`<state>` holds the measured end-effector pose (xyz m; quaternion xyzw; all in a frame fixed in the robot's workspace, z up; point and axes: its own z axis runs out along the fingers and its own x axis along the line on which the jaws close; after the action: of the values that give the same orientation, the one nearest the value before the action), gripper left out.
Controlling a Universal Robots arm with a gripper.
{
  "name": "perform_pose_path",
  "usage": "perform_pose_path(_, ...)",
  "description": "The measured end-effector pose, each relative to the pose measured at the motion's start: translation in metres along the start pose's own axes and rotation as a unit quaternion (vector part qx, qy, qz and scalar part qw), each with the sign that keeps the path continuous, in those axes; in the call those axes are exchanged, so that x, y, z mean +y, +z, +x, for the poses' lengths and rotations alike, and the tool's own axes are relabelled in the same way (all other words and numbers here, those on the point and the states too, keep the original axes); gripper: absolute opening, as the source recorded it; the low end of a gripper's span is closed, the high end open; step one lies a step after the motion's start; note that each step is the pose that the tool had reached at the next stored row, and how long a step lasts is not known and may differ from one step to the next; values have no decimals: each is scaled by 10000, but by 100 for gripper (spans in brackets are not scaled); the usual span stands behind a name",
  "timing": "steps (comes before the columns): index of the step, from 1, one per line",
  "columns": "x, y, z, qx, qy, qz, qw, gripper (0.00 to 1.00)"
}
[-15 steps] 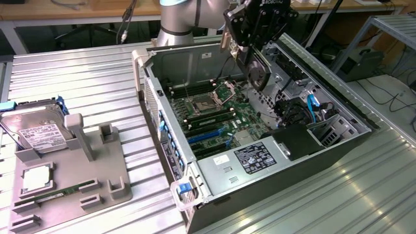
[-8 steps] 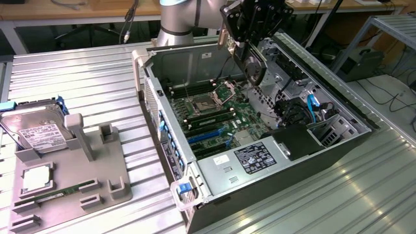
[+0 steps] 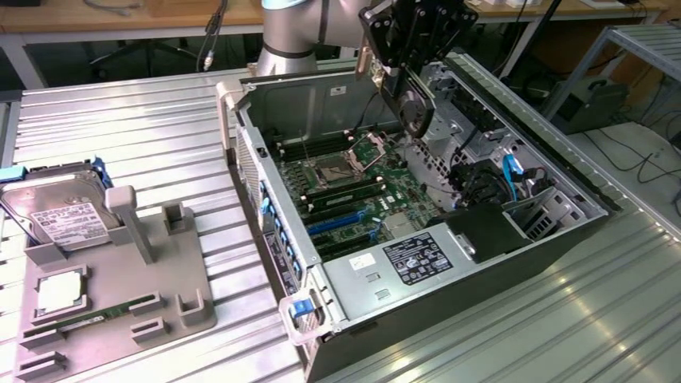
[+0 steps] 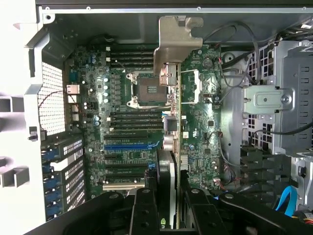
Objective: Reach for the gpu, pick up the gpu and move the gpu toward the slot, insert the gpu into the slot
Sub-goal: 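Insert the gpu into the slot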
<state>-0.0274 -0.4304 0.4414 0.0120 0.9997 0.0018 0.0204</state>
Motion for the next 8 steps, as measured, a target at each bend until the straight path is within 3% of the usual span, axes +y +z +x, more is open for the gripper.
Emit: perform_pose_path(8, 0, 0, 0, 0, 0, 0, 10000, 27)
